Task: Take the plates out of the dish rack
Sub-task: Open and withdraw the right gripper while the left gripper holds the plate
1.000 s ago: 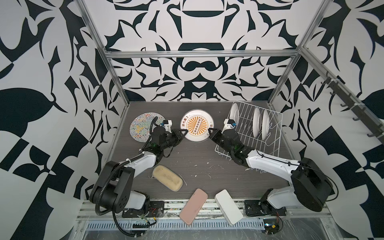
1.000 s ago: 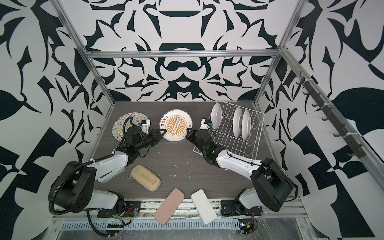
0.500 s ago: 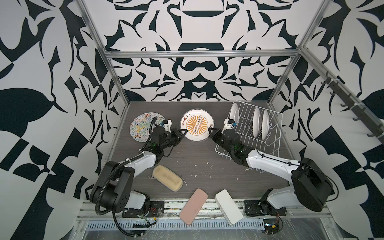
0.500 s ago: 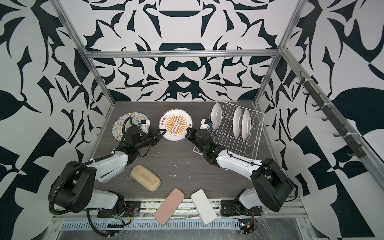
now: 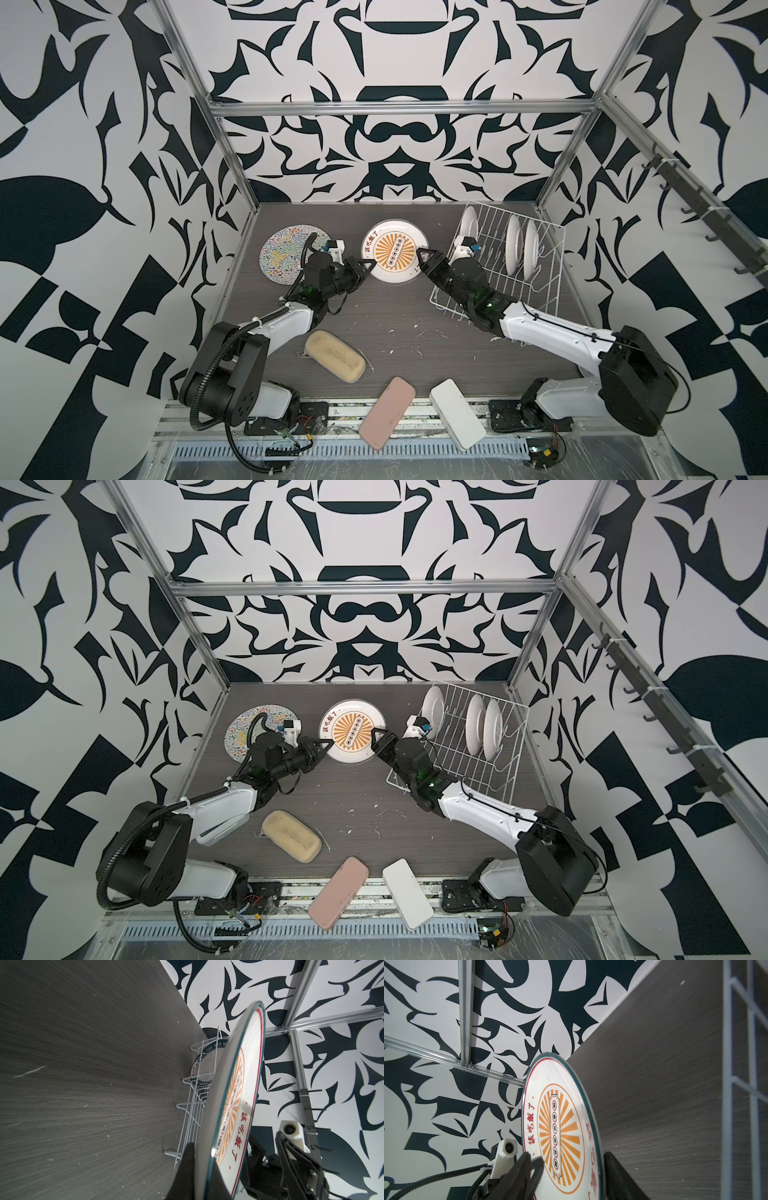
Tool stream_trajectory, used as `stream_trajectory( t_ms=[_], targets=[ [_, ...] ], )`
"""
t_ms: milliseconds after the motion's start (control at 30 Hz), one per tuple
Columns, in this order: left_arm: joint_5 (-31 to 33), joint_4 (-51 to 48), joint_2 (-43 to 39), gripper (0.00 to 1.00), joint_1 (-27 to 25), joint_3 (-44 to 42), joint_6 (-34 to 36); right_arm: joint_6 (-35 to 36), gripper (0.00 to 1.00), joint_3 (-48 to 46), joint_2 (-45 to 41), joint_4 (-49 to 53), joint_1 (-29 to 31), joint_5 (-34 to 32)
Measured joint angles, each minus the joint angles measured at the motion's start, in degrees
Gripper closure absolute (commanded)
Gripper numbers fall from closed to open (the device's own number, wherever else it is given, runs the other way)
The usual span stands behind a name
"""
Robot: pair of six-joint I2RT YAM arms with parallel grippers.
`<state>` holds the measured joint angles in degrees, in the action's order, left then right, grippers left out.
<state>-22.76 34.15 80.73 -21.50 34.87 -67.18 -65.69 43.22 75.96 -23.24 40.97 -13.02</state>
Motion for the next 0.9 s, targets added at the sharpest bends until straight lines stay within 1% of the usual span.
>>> stream_trajectory(
  t_ms=[33, 67, 233, 333, 467, 533, 733, 900],
  targets=[
    [0.63, -0.74, 0.00, 1.00, 0.00, 0.28, 0.31, 0.15, 0.26, 0.09, -0.28, 0.68, 0.00, -0.68],
    [1.55, -1.57, 0.00, 1.00, 0.00, 0.55, 0.55, 0.00, 0.22, 0.50, -0.59, 1.99, -0.02, -1.55],
    [4.63, -4.52, 0.02, 1.00, 0.74, 1.81, 1.14, 1.36, 0.15, 4.09, -1.53, 7.41, -0.66, -4.33],
    [5.70, -6.05, 0.24, 1.00, 1.64, 3.58, 1.31, 2.05, 0.15, 5.14, -2.95, 9.77, -1.11, -5.92],
    [6.49, -7.06, 2.25, 1.00, 3.19, 6.67, 1.66, 3.63, 0.20, 5.18, -5.22, 12.48, -2.10, -7.34],
    [6.69, -7.19, 4.13, 1.00, 3.89, 8.04, 1.66, 4.94, 0.20, 5.18, -6.27, 13.70, -2.62, -7.91],
    [7.54, -9.22, 10.14, 1.00, 4.87, 10.54, 2.16, 13.31, 0.18, 8.11, -7.78, 21.27, -3.54, -11.13],
    [9.35, -11.15, 13.40, 1.00, 4.94, 11.91, 2.97, 19.74, 0.17, 11.04, -7.72, 26.01, -5.33, -10.56]
  ],
)
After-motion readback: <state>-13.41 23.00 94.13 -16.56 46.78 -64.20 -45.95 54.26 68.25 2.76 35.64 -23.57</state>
